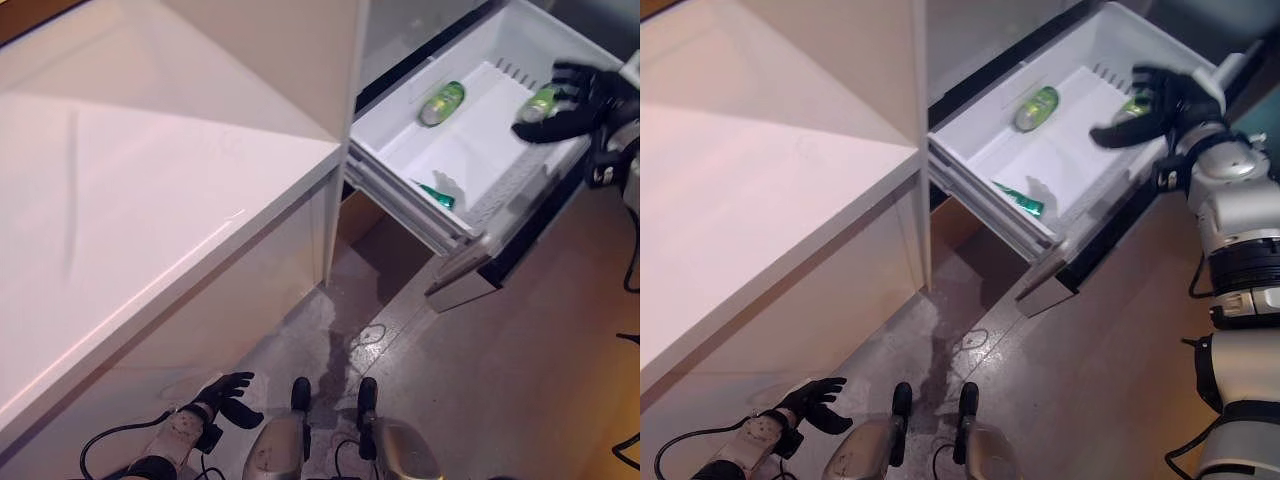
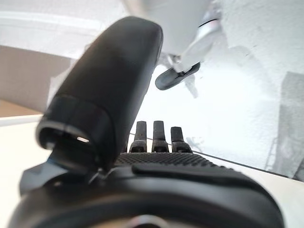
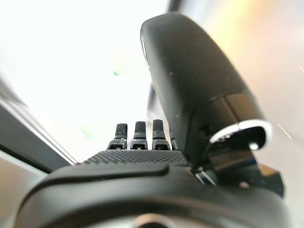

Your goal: Put drinks into fridge and close the fridge

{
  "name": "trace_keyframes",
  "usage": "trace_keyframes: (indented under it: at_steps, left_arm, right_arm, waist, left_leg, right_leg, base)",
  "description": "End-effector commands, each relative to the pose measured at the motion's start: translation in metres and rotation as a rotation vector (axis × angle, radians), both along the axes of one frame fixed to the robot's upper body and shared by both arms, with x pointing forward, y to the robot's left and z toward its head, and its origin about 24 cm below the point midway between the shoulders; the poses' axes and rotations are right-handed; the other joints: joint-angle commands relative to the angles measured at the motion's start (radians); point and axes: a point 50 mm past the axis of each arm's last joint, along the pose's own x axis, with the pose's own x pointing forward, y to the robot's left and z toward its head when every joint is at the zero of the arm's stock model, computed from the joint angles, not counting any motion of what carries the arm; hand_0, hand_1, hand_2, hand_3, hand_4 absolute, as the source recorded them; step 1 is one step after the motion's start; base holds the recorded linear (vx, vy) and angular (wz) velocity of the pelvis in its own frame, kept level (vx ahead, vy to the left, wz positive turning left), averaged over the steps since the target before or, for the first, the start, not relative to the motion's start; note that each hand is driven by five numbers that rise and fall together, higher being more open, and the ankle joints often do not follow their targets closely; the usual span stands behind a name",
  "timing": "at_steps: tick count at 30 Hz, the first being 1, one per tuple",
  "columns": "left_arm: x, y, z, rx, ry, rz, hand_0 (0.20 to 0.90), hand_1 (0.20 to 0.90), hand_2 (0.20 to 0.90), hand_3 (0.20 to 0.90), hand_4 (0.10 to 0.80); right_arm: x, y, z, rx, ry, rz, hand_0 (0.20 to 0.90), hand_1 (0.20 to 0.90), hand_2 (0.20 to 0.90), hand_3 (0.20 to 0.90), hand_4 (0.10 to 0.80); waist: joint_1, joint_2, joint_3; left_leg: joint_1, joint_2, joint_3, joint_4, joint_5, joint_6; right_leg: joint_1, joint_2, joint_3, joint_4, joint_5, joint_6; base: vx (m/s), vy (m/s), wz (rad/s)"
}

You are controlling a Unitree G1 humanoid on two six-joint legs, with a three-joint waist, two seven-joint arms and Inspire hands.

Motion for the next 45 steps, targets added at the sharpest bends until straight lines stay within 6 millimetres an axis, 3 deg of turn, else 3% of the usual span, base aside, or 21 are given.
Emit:
trace_keyframes:
  at_steps: [1,2,4,10,14,17,26,33,40,44,45]
  left_arm:
    - [-0.042,0.000,-0.021,0.018,0.117,0.005,0.900,0.900,0.900,0.900,0.800]
    - [-0.044,0.000,-0.021,0.018,0.123,0.007,0.900,0.900,0.900,0.900,0.800]
    - [-0.051,-0.005,-0.027,0.004,0.147,0.026,0.900,0.900,0.900,0.900,0.800]
    - [-0.050,-0.011,-0.029,-0.016,0.150,0.034,0.900,0.900,0.900,0.900,0.800]
    - [-0.032,-0.016,-0.023,-0.025,0.119,0.017,0.900,0.900,0.900,0.900,0.800]
    - [-0.023,-0.023,-0.021,-0.037,0.091,0.011,0.900,0.900,0.900,0.900,0.800]
    - [-0.018,-0.027,-0.016,-0.043,0.015,0.072,0.900,0.900,0.900,0.900,0.800]
    - [-0.028,-0.019,-0.021,-0.023,0.039,0.164,0.900,0.900,0.900,0.900,0.800]
    - [-0.026,-0.021,-0.021,-0.069,-0.006,0.265,0.900,0.900,0.900,0.900,0.800]
    - [-0.014,-0.024,-0.015,-0.087,-0.074,0.285,0.900,0.900,0.900,0.900,0.800]
    - [-0.014,-0.025,-0.014,-0.087,-0.077,0.281,0.900,0.900,0.900,0.900,0.800]
  right_arm:
    - [-0.039,-0.029,0.035,0.138,-0.328,-0.113,0.900,0.900,0.900,0.900,0.800]
    - [-0.041,-0.032,0.032,0.181,-0.345,-0.125,0.900,0.900,0.900,0.900,0.800]
    - [-0.041,-0.041,0.006,0.316,-0.352,-0.152,0.900,0.900,0.900,0.900,0.800]
    - [-0.038,-0.041,-0.064,0.417,-0.272,-0.247,0.900,0.900,0.900,0.900,0.800]
    - [-0.039,-0.044,-0.092,0.441,-0.230,-0.281,0.900,0.900,0.900,0.900,0.800]
    - [-0.037,-0.042,-0.103,0.445,-0.223,-0.282,0.900,0.900,0.900,0.900,0.800]
    - [-0.028,-0.038,-0.092,0.531,-0.289,-0.269,0.900,0.900,0.900,0.900,0.800]
    - [-0.021,-0.035,-0.082,0.576,-0.335,-0.386,0.900,0.900,0.900,0.900,0.800]
    - [-0.002,-0.010,-0.077,0.615,-0.321,-0.267,0.900,0.900,0.900,0.900,0.800]
    - [0.008,0.005,-0.078,0.678,-0.317,-0.205,0.900,0.900,0.900,0.900,0.800]
    - [0.009,0.006,-0.078,0.683,-0.317,-0.201,0.900,0.900,0.900,0.900,0.800]
  waist:
    - [-0.008,0.010,-0.202]
    - [-0.007,0.008,-0.208]
    - [-0.015,0.014,-0.228]
    - [-0.022,0.020,-0.228]
    - [-0.012,0.013,-0.174]
    - [0.002,0.020,-0.136]
    - [0.039,0.062,-0.036]
    - [0.053,0.083,0.007]
    - [0.071,0.100,0.038]
    - [0.087,0.103,0.047]
    - [0.088,0.103,0.044]
  left_leg:
    - [0.019,-0.014,0.022,0.016,-0.108,-0.004]
    - [0.023,-0.015,0.024,0.014,-0.109,-0.004]
    - [0.041,-0.019,0.027,0.015,-0.122,0.000]
    - [0.049,-0.015,0.044,0.116,-0.183,0.021]
    - [-0.014,-0.014,0.040,0.303,-0.268,0.045]
    - [-0.065,-0.023,0.022,0.392,-0.303,0.065]
    - [-0.246,-0.063,-0.005,0.545,-0.308,0.091]
    - [-0.350,-0.068,0.005,0.656,-0.331,0.097]
    - [-0.417,-0.070,0.002,0.719,-0.333,0.102]
    - [-0.444,-0.065,0.001,0.726,-0.322,0.099]
    - [-0.438,-0.069,-0.008,0.738,-0.350,0.095]
  right_leg:
    - [0.002,0.047,-0.005,0.089,-0.131,0.016]
    - [0.005,0.047,-0.002,0.086,-0.130,0.017]
    - [0.020,0.045,0.008,0.076,-0.131,0.020]
    - [0.032,0.015,0.026,0.131,-0.160,0.012]
    - [-0.001,-0.025,0.008,0.254,-0.192,-0.010]
    - [-0.043,-0.039,0.000,0.348,-0.215,-0.025]
    - [-0.228,-0.068,-0.031,0.578,-0.265,-0.060]
    - [-0.336,-0.089,-0.043,0.709,-0.310,-0.084]
    - [-0.419,-0.089,-0.040,0.797,-0.333,-0.109]
    - [-0.447,-0.085,-0.043,0.822,-0.338,-0.115]
    - [-0.443,-0.080,-0.032,0.837,-0.365,-0.106]
  base:
    - [0.021,0.008,-0.17]
    - [0.038,0.009,-0.24]
    - [0.038,0.001,-0.25]
    - [0.018,-0.030,-0.19]
    - [0.015,-0.062,-0.09]
    - [-0.028,-0.028,0.05]
    - [-0.116,0.030,0.17]
    - [-0.090,0.068,0.10]
    - [-0.008,0.074,0.04]
    - [0.032,0.011,0.01]
    - [0.118,0.011,-0.03]
